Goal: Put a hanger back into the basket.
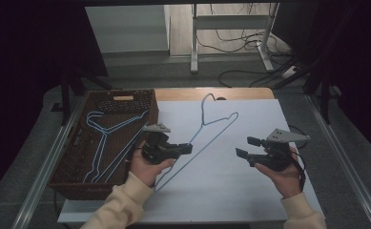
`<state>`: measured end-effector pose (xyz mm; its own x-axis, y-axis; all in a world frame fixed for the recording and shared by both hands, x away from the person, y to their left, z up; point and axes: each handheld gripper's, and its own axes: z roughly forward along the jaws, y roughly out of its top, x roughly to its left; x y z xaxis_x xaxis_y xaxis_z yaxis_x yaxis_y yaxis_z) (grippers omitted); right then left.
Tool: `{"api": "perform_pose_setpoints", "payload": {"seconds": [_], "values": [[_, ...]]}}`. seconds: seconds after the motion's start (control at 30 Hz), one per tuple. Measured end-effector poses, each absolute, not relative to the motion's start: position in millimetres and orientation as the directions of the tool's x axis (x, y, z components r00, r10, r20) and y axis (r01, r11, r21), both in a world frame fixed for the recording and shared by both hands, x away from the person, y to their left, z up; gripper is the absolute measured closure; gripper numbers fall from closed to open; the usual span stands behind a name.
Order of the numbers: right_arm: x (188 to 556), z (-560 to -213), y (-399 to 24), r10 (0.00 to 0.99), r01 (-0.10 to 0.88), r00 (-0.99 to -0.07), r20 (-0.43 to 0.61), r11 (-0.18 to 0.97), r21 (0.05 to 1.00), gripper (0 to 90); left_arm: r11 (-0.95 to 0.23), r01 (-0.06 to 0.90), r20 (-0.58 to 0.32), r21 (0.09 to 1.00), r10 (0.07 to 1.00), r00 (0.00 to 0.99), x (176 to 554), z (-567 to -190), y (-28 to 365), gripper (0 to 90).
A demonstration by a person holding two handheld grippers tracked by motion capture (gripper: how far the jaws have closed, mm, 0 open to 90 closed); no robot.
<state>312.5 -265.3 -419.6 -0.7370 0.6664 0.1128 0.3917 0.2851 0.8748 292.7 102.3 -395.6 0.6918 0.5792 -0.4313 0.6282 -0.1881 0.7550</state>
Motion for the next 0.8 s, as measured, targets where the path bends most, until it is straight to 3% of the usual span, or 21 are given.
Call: {"api": "perform_pose_setpoints", "payload": {"seconds": [0.33,0.8], "values": [[317.5,-437.2,-270.8,0.689,0.448,-0.717,0.110,0.334,0.829,28.9,-0.101,0.550,-0.380,0.829,0.621,0.686,267.2,-354.7,188.7,86.1],[324.3,-449.0,-266.5,0.693,0.467,-0.717,0.077,0.396,0.791,28.3,-0.023,0.565,-0.389,0.825,0.703,0.595,271.8,-364.6,275.4,86.1]]}}
